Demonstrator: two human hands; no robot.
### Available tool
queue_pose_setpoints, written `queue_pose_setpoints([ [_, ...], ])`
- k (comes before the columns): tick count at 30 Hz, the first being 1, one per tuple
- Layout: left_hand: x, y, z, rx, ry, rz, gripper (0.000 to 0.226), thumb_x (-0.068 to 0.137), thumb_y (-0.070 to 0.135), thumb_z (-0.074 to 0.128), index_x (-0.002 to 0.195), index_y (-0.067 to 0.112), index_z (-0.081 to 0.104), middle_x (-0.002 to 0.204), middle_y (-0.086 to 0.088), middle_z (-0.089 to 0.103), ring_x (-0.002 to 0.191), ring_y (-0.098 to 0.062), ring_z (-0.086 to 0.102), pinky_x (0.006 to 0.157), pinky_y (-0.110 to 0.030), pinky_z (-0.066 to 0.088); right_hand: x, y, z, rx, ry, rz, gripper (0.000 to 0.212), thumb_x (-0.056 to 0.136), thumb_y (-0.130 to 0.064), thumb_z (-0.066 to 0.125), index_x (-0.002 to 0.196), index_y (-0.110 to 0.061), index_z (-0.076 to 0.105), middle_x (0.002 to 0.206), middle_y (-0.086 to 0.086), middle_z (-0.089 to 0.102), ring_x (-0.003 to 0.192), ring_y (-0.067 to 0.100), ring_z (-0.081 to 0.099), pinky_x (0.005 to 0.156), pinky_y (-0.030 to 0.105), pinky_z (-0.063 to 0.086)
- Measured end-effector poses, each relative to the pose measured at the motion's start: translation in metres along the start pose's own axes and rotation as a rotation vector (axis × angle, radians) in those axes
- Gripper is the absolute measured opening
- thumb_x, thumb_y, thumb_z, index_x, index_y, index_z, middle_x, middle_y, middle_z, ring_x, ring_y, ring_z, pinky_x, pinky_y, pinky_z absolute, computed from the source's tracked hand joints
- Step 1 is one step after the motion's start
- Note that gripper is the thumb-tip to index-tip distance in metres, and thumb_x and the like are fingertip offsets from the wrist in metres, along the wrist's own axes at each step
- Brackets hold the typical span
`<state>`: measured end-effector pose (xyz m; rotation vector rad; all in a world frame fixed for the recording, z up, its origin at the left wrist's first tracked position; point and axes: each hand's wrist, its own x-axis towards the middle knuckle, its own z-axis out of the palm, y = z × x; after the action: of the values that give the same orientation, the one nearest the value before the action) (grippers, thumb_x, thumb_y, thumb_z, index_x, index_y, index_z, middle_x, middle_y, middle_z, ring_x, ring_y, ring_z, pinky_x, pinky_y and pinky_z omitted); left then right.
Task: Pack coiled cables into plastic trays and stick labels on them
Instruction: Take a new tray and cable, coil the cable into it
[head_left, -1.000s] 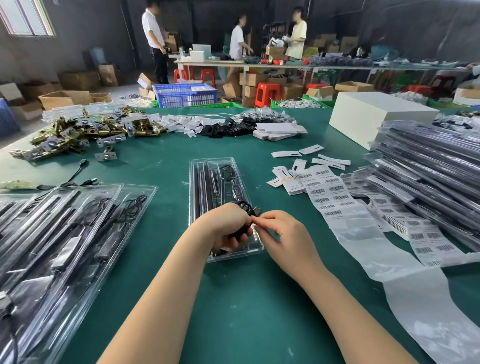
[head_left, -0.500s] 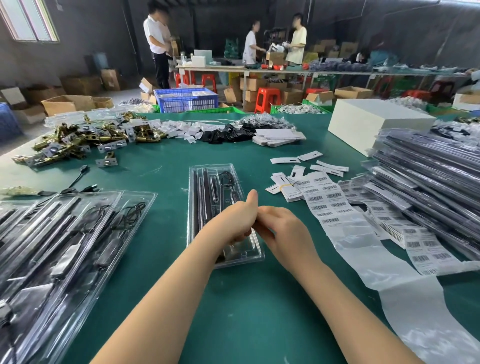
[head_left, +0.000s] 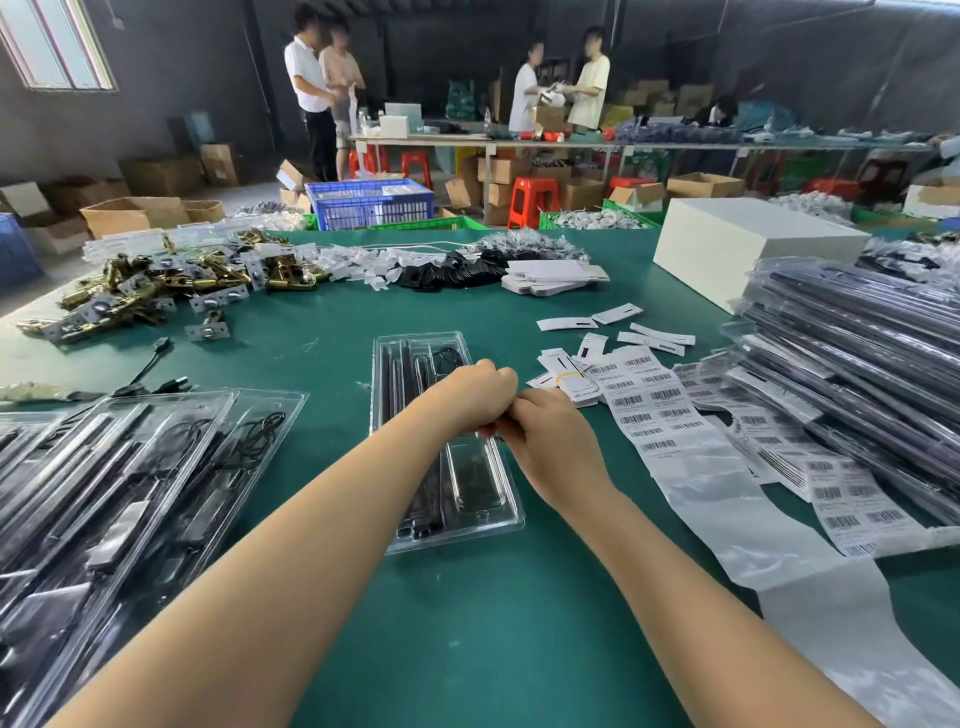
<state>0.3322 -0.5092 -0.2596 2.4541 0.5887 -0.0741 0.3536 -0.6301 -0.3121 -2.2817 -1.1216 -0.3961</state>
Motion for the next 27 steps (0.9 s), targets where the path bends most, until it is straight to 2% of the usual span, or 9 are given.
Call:
queue_pose_setpoints([
  [3, 0.006, -0.008, 0.007, -0.245, -0.02, -0.074, 0.023, 0.083, 0.01, 0.033, 0.071, 0.001, 0.05, 0.057, -0.016, 0.064, 0.038, -0.023, 0.04, 0.039, -0.019, 0.032, 0.0, 0.002, 0.003, -0.029, -0.046, 0.015, 0.026, 0.099, -0.029, 0.051, 0.097, -0.011, 0.07, 0.09, 0.006, 0.067, 0.091, 0.027, 0.053, 0.073, 0.04, 0.042],
  [7, -0.001, -0.017, 0.006, -0.505, 0.032, -0.103, 0.027, 0.09, 0.025, 0.031, 0.081, 0.008, 0.05, 0.069, -0.012, 0.071, 0.043, -0.019, 0.043, 0.045, -0.019, 0.035, -0.008, 0.014, 0.008, 0.105, -0.035, 0.238, 0.026, 0.101, -0.029, 0.045, 0.094, -0.015, 0.066, 0.083, 0.001, 0.063, 0.08, 0.025, 0.056, 0.062, 0.037, 0.039],
  [9, -0.015, -0.029, 0.006, -0.346, 0.192, -0.026, 0.027, 0.094, 0.037, 0.033, 0.089, 0.015, 0.049, 0.082, -0.006, 0.071, 0.052, -0.017, 0.054, 0.05, -0.024, 0.044, -0.014, 0.016, 0.014, 0.226, -0.001, 0.348, 0.027, 0.101, -0.028, 0.044, 0.091, -0.014, 0.065, 0.076, -0.002, 0.061, 0.072, 0.023, 0.053, 0.059, 0.034, 0.033],
  [11, -0.036, -0.048, 0.012, -0.079, 0.275, 0.072, 0.027, 0.093, 0.042, 0.041, 0.108, 0.024, 0.054, 0.101, -0.002, 0.065, 0.071, -0.019, 0.062, 0.065, -0.031, 0.053, -0.017, 0.015, 0.017, 0.342, 0.029, 0.42, 0.029, 0.101, -0.027, 0.045, 0.088, -0.01, 0.066, 0.073, 0.0, 0.065, 0.07, 0.024, 0.056, 0.06, 0.035, 0.038],
  [13, -0.06, -0.065, 0.022, 0.173, 0.196, 0.133, 0.04, 0.087, 0.053, 0.049, 0.122, 0.033, 0.057, 0.12, 0.001, 0.055, 0.101, -0.022, 0.057, 0.089, -0.037, 0.05, -0.016, 0.013, 0.017, 0.378, 0.041, 0.452, 0.031, 0.101, -0.026, 0.046, 0.088, -0.007, 0.067, 0.078, 0.004, 0.07, 0.075, 0.025, 0.06, 0.067, 0.036, 0.045],
  [15, -0.079, -0.076, 0.029, 0.305, 0.114, 0.191, 0.054, 0.078, 0.071, 0.052, 0.125, 0.044, 0.055, 0.13, 0.009, 0.048, 0.12, -0.019, 0.043, 0.102, -0.036, 0.039, -0.014, 0.013, 0.018, 0.383, 0.052, 0.463, 0.03, 0.101, -0.026, 0.047, 0.09, -0.009, 0.068, 0.082, 0.001, 0.071, 0.077, 0.022, 0.061, 0.067, 0.032, 0.044],
  [20, -0.094, -0.09, 0.033, 0.213, 0.232, 0.329, 0.051, 0.07, 0.075, 0.06, 0.113, 0.047, 0.065, 0.136, 0.017, 0.052, 0.126, -0.005, 0.044, 0.105, -0.024, 0.034, -0.014, 0.014, 0.019, 0.437, 0.062, 0.489, 0.03, 0.101, -0.028, 0.047, 0.084, -0.017, 0.068, 0.071, -0.014, 0.065, 0.06, 0.001, 0.054, 0.053, 0.011, 0.035],
  [23, -0.098, -0.093, 0.035, 0.149, 0.234, 0.323, 0.056, 0.062, 0.078, 0.063, 0.11, 0.048, 0.066, 0.136, 0.021, 0.052, 0.125, 0.003, 0.045, 0.103, -0.023, 0.039, -0.014, 0.016, 0.02, 0.5, 0.082, 0.512, 0.032, 0.101, -0.028, 0.046, 0.078, -0.019, 0.067, 0.068, -0.012, 0.066, 0.05, -0.004, 0.052, 0.049, 0.012, 0.036],
  [27, -0.1, -0.088, 0.045, 0.258, 0.267, 0.412, 0.037, 0.082, 0.065, 0.055, 0.101, 0.034, 0.062, 0.117, 0.017, 0.059, 0.111, -0.004, 0.051, 0.103, -0.033, 0.039, -0.015, 0.016, 0.021, 0.546, 0.109, 0.533, 0.034, 0.101, -0.025, 0.046, 0.079, -0.014, 0.07, 0.046, -0.019, 0.056, 0.041, -0.003, 0.046, 0.043, 0.013, 0.032],
])
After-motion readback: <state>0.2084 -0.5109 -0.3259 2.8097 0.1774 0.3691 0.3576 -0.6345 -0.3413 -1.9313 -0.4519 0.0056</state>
